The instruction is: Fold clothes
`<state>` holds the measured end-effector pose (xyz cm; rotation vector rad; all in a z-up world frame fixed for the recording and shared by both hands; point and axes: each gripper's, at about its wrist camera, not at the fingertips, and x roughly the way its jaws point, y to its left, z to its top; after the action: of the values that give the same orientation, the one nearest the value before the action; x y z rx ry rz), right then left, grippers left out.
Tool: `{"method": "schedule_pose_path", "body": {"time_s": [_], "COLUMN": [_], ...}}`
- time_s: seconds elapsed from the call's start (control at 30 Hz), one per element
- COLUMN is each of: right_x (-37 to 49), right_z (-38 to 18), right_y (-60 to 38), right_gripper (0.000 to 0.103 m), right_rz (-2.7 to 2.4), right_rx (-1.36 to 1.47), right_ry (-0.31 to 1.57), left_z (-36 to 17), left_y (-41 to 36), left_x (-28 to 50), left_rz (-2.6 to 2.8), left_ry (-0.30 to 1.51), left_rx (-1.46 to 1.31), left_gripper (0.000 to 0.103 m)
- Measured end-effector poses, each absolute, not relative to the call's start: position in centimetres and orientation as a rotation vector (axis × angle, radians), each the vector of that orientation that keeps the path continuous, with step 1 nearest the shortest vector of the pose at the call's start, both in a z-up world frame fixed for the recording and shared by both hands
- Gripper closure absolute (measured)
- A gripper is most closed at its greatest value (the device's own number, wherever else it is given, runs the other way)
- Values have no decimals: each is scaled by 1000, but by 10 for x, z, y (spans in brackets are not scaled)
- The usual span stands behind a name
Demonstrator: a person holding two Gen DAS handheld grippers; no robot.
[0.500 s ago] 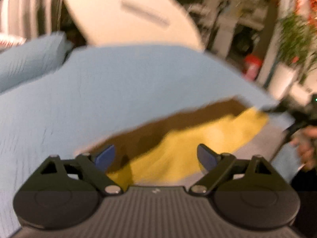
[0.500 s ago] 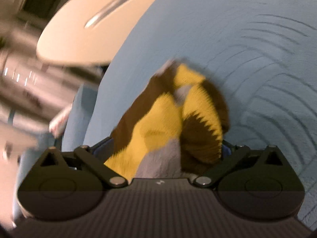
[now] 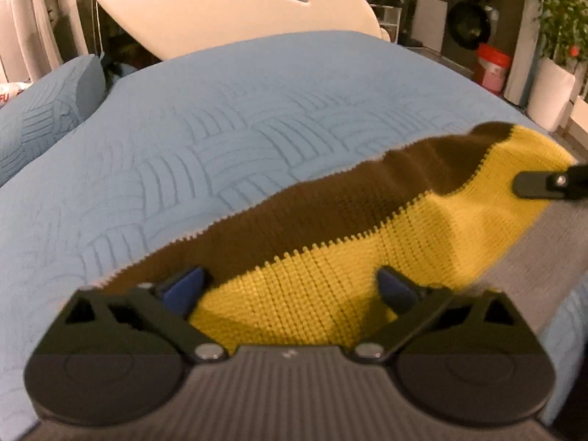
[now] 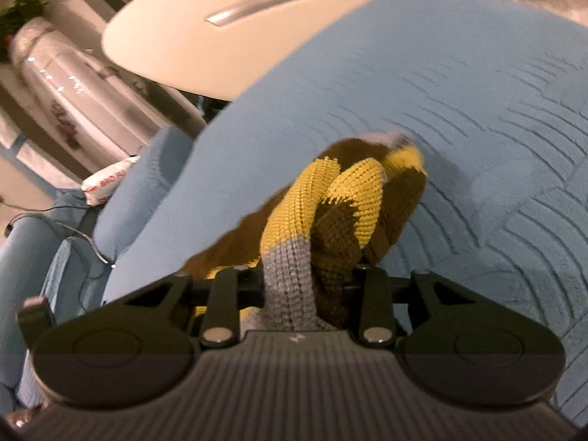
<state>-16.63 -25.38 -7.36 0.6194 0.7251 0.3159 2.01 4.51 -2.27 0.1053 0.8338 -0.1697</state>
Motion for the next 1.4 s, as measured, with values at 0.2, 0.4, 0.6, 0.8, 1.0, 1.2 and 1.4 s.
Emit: {"method": "schedule_pose_path", "body": {"time_s": [0.2, 0.4, 0.6, 0.8, 1.0, 1.2, 1.4], "right_x": [-175, -153, -113, -169, -252, -296, -275], "right_z": [-45, -4, -11, -78, -67, -18, -14], "right_y": [-244, -151, -11, 81, 28, -81, -156], "right_gripper": [69, 69, 69, 27, 18, 18, 18], "right_rz": [354, 454, 666, 802, 836, 926, 614], "right_rx": [545, 302, -158, -638, -714, -539, -195], "right_ry": [612, 539, 484, 466, 368, 498, 513], "left_z": [-52, -4, 53, 83, 31, -31, -27], "left_y": [62, 109, 220, 231, 174, 164, 167], "left_x": [17, -9, -55, -64, -7, -5, -12], "left_rz": [-190, -147, 110, 32, -135, -85, -31], "left_ry": [907, 849, 703, 713, 864, 1021, 1006], "left_rx": [107, -58, -204, -190, -141, -55, -28], "left_gripper": [0, 5, 5, 3, 3, 2, 0]}}
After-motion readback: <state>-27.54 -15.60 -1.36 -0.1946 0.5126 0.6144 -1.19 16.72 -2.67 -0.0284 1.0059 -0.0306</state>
